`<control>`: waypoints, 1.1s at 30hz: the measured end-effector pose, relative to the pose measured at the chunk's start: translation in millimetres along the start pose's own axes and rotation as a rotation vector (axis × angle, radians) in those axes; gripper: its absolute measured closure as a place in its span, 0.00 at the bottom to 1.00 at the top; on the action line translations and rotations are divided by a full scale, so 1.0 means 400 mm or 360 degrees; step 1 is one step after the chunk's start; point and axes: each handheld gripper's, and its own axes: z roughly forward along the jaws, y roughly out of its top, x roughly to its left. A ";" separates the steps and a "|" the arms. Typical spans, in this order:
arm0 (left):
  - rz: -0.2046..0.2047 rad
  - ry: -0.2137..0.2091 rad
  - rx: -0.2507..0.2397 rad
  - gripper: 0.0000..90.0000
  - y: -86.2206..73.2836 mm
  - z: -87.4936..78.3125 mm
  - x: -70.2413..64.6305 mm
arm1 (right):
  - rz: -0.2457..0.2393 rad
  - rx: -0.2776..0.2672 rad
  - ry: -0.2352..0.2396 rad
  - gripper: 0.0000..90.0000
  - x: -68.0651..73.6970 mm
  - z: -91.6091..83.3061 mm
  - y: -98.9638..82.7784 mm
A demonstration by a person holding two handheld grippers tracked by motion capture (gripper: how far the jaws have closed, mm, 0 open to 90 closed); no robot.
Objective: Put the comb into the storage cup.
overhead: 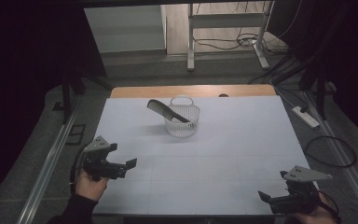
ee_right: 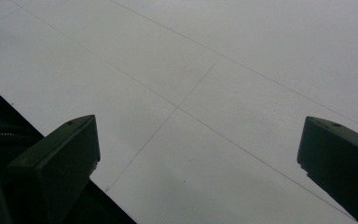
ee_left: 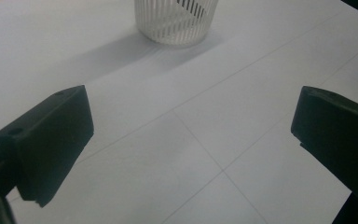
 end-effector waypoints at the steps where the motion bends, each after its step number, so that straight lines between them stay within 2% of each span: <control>1: -0.0002 0.0003 -0.0006 0.00 -0.004 -0.005 -0.001 | -0.0001 0.0000 0.0000 0.00 0.000 0.000 0.000; 11: -0.0009 0.0057 -0.0043 0.00 -0.038 -0.052 -0.013 | 0.0002 -0.0002 -0.0001 0.00 0.000 0.000 0.000; 21: 0.0015 0.0105 -0.0039 0.00 -0.076 -0.092 -0.028 | 0.0002 -0.0001 -0.0004 0.00 0.000 0.000 0.000; 33: -0.0011 0.0138 -0.0031 0.00 -0.130 -0.136 -0.040 | 0.0002 0.0005 -0.0008 0.00 0.000 0.000 0.001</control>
